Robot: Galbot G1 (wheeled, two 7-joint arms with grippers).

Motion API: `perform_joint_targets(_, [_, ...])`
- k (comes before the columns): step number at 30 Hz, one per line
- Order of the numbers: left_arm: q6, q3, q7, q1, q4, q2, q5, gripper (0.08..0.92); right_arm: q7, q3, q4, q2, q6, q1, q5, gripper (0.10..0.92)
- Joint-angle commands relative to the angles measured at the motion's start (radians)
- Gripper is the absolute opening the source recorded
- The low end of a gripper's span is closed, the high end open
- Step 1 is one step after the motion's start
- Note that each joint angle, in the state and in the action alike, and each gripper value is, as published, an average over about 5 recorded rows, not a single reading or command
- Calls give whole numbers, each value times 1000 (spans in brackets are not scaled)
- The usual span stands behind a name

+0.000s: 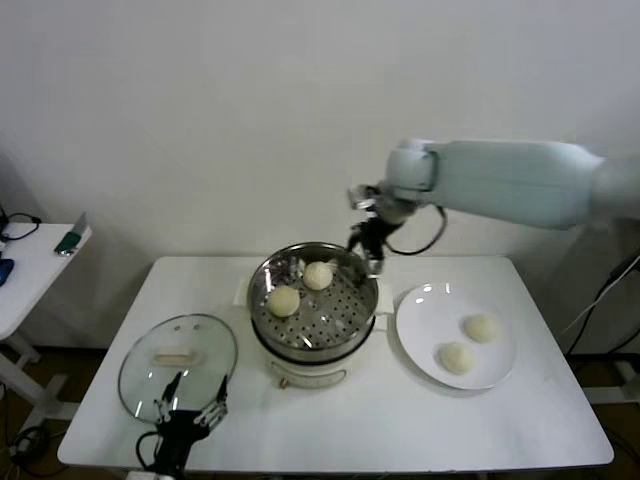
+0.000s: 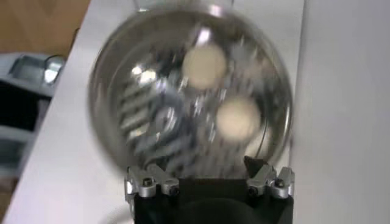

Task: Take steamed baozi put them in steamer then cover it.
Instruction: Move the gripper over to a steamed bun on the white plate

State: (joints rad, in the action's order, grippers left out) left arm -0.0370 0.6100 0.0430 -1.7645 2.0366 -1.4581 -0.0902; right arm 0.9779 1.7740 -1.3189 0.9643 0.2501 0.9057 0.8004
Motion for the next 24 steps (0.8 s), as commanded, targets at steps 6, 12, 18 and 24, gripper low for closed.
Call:
perform_joint_targets(6, [4, 0, 1, 11, -5, -8, 2, 823, -36, 53, -178, -391, 23, -116, -313, 823])
perform_joint_targets(12, [1, 0, 0, 0, -4, -15, 3, 823, -112, -60, -184, -406, 80, -300, -385, 823])
perform_joint_targets(18, [0, -2, 0, -3, -5, -22, 7, 823, -181, -208, -129, -391, 124, -466, -418, 823])
perform_joint_targets(24, [-1, -2, 0, -6, -8, -24, 10, 823, -205, -278, -90, -366, 139, -549, -447, 823])
